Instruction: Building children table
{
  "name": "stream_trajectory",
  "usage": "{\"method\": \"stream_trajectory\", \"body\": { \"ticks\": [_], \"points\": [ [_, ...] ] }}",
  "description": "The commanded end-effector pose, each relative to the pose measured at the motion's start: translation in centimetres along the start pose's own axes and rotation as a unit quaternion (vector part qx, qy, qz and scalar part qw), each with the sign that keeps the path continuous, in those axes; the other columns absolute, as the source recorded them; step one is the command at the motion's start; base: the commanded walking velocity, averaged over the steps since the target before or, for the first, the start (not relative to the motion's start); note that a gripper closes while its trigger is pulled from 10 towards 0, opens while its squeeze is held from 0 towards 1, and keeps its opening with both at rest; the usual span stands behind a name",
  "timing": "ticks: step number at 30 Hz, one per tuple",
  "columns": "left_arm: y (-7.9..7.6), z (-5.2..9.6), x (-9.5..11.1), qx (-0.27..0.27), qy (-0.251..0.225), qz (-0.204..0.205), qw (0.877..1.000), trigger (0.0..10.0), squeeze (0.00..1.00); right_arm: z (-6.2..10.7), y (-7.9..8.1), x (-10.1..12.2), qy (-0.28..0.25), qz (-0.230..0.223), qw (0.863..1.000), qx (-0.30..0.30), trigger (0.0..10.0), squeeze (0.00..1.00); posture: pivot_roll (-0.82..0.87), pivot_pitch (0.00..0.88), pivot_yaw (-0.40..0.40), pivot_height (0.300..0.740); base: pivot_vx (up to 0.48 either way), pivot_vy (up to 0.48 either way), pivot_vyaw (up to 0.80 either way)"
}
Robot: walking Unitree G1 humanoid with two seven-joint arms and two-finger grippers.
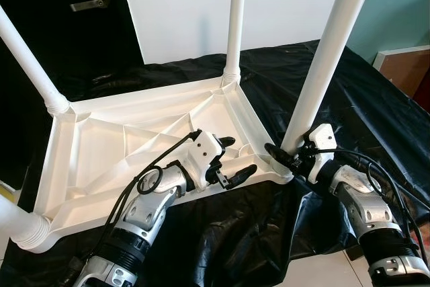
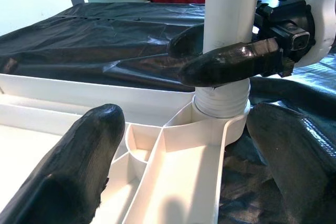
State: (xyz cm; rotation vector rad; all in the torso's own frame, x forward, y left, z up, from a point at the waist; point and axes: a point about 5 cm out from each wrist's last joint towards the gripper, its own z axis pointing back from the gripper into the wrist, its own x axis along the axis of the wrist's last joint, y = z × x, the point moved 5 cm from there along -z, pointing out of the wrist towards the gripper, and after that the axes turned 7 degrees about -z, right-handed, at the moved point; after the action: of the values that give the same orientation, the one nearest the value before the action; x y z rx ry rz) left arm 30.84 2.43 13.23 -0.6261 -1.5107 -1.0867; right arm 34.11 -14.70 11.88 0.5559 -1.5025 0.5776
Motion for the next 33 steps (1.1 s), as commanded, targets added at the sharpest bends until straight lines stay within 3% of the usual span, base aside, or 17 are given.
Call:
{"method": "stream_trajectory", "body": {
  "ticks": [1,2,19,20,33],
  "points": [
    [-0.6,0.2,0.1,-0.033,-0.002,0.003,0.999,10.0,0.00,0.2,0.2,-0.8,0.011,-0.007,1.000,0.005,0.0,0.00,-0.01,0.000,0.015,0.740,0.000,0.000,0.00],
    [-0.7,0.2,0.1,-0.033,-0.002,0.004,0.999,10.0,0.00,0.3,0.1,-0.9,0.006,-0.015,1.000,-0.008,10.0,0.00,-0.02,0.000,0.016,0.740,0.000,0.000,0.00],
    [-0.1,0.1,-0.1,-0.005,-0.004,0.009,1.000,10.0,0.00,0.6,-0.2,-1.2,-0.011,-0.028,0.988,-0.153,10.0,0.00,-0.03,0.014,0.011,0.740,0.000,0.000,0.00],
    [0.1,0.1,0.0,0.004,-0.006,0.009,1.000,10.0,0.00,0.9,-0.4,-1.0,-0.025,-0.041,0.979,-0.196,10.0,0.00,-0.03,0.044,0.010,0.740,0.000,0.000,0.00],
    [0.1,-0.1,0.1,0.022,0.002,0.019,1.000,10.0,0.00,1.6,-0.1,-0.2,-0.058,-0.051,0.939,-0.336,10.0,0.00,-0.04,0.083,0.013,0.740,0.000,0.000,0.00]
  ]
}}
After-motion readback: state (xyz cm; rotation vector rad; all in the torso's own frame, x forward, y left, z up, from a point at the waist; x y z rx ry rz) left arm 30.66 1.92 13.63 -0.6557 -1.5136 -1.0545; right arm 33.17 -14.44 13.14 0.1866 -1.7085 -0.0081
